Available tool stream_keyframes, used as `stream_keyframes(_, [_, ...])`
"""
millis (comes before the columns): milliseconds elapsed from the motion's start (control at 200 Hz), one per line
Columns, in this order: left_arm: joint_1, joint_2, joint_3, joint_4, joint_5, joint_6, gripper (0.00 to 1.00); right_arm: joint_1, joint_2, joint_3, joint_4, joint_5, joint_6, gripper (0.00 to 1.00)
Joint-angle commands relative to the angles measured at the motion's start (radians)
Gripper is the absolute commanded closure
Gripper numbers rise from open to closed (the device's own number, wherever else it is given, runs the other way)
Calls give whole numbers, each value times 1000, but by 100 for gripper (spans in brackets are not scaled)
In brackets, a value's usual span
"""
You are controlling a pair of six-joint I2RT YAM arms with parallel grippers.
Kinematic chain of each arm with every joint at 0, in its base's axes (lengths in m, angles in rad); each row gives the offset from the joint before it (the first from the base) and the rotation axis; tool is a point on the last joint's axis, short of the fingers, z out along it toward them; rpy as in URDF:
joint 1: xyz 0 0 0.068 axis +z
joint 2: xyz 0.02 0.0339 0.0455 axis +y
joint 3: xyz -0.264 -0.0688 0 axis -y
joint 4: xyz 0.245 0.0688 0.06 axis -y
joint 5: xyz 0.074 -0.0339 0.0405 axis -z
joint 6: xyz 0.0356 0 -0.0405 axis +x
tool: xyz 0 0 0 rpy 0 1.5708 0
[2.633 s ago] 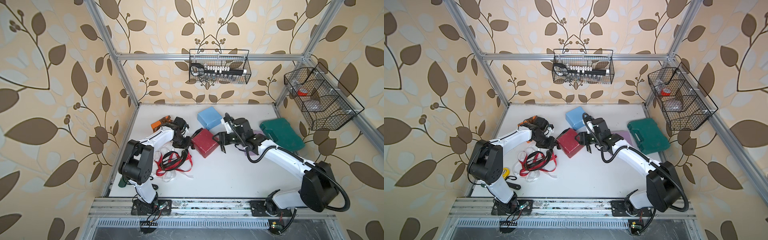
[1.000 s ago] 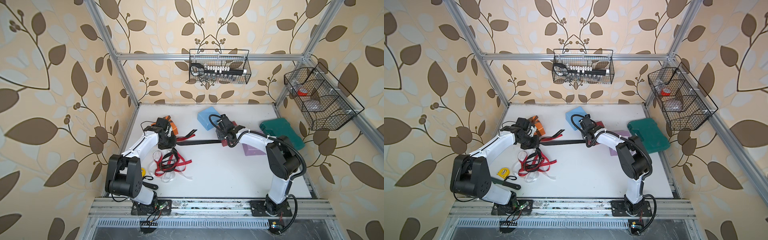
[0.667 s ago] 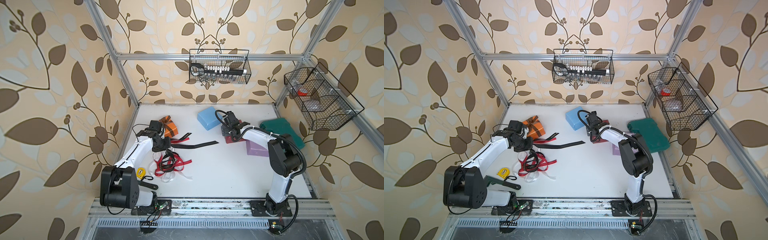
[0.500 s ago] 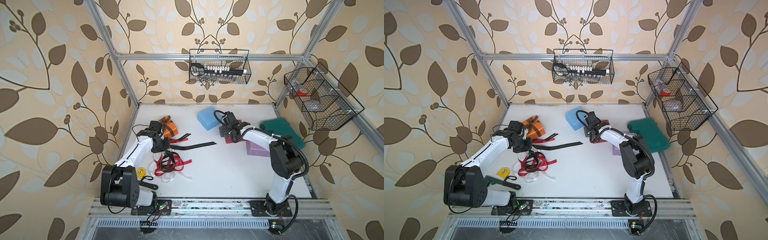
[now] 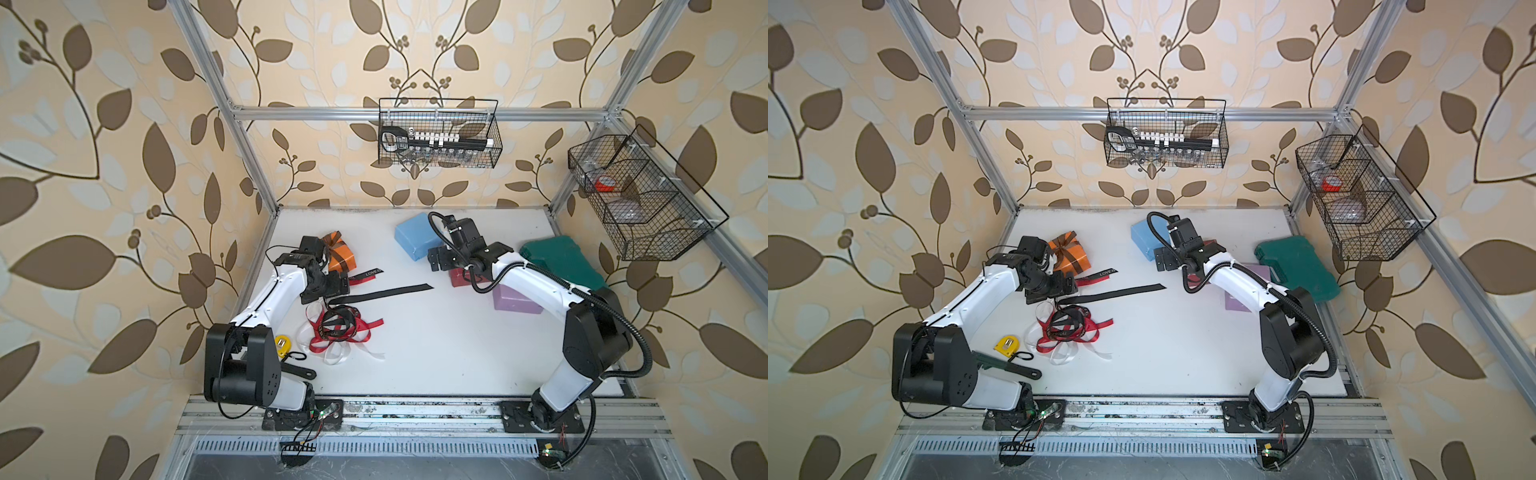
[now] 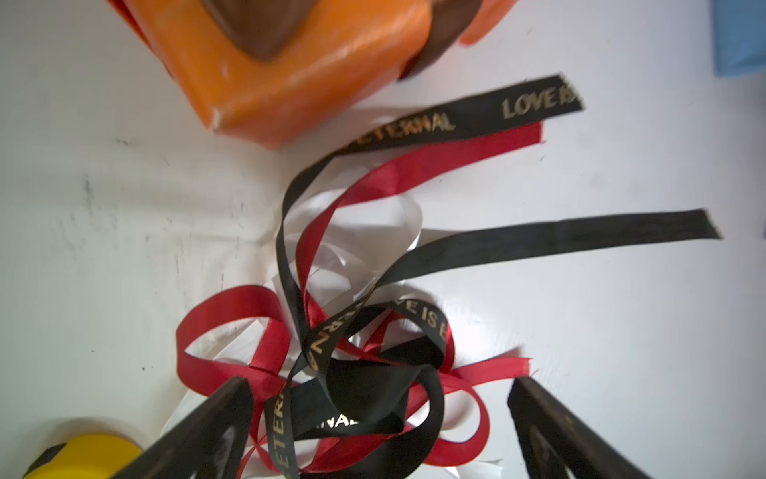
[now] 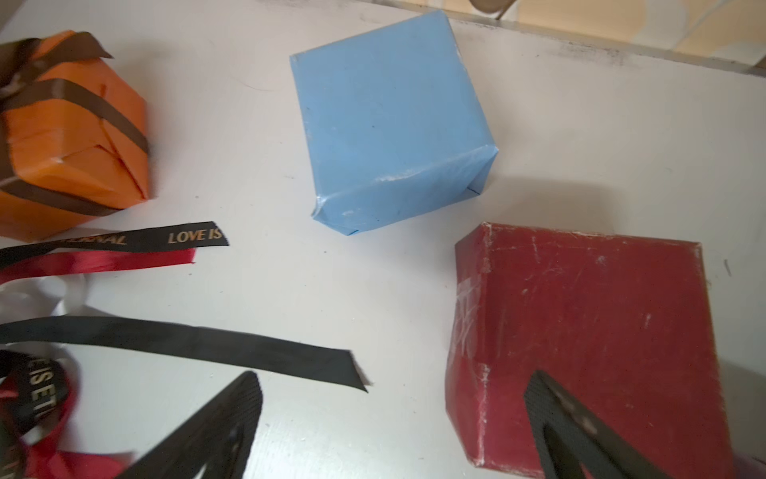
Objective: Untie the ribbon bows on the gift boxes
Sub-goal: Place the ribbon at the center of the board, then move the gift box to the center of the board.
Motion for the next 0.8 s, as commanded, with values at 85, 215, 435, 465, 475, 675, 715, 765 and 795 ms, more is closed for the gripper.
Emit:
stream_keyframes(85, [60, 49, 148, 117, 54, -80, 1, 22, -96, -82, 40, -130, 32, 1])
stream_keyframes(215, [123, 141, 220, 166, 21, -100, 1, 22, -153, -138, 70, -174, 53, 1])
stream_keyframes(435, [231, 276, 274, 282, 59, -102, 1, 22, -238, -206, 111, -220, 61, 0])
stream_keyframes(465, [245, 312, 292, 283, 76, -106, 1, 23, -243, -207, 110, -220, 60, 1])
stream_keyframes(475, [250, 322, 296, 284, 83, -106, 1, 23, -245, -208, 110, -217, 61, 1])
stream_keyframes(675, [294, 495, 362, 375, 212, -102, 1, 23, -259, -212, 74, -204, 36, 1])
stream_keyframes(715, [293, 515, 361, 413, 265, -102, 1, 22, -259, -215, 70, -198, 34, 0])
stream_keyframes(765, [292, 531, 344, 474, 338, -105, 1, 22, -260, -220, 67, -192, 32, 1])
stream_keyframes(795, [287, 536, 333, 499, 366, -110, 1, 23, -260, -223, 64, -191, 32, 1])
